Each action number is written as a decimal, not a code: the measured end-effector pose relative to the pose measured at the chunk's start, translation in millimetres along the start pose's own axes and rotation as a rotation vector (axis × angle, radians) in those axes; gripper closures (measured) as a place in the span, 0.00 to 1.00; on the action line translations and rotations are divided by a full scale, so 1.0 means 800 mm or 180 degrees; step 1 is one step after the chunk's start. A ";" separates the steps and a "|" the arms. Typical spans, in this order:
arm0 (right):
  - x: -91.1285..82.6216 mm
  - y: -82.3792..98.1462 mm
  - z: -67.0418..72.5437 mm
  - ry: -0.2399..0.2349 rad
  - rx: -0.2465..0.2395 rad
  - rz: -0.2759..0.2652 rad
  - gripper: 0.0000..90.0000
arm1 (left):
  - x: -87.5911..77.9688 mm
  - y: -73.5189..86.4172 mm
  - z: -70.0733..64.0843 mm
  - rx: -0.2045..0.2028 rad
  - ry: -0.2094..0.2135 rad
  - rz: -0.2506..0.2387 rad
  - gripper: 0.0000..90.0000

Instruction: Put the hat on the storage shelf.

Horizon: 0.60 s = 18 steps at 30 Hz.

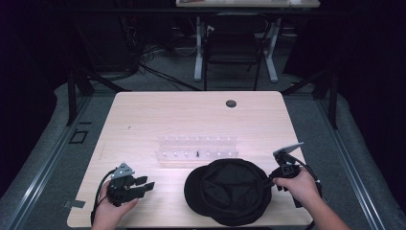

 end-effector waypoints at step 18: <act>-0.030 -0.007 0.021 -0.0486 0.0197 -0.0241 0.97 | 0.000 0.000 0.000 0.0003 -0.0001 0.0000 0.64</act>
Point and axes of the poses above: each handheld gripper's, and its own axes: x roughly forward along the jaws, y roughly out of its underside, z roughly to its left, the point moved 10 cm from there along x, roughly forward along the jaws, and after that the axes turned 12 degrees about -x, right-handed, at the moved point
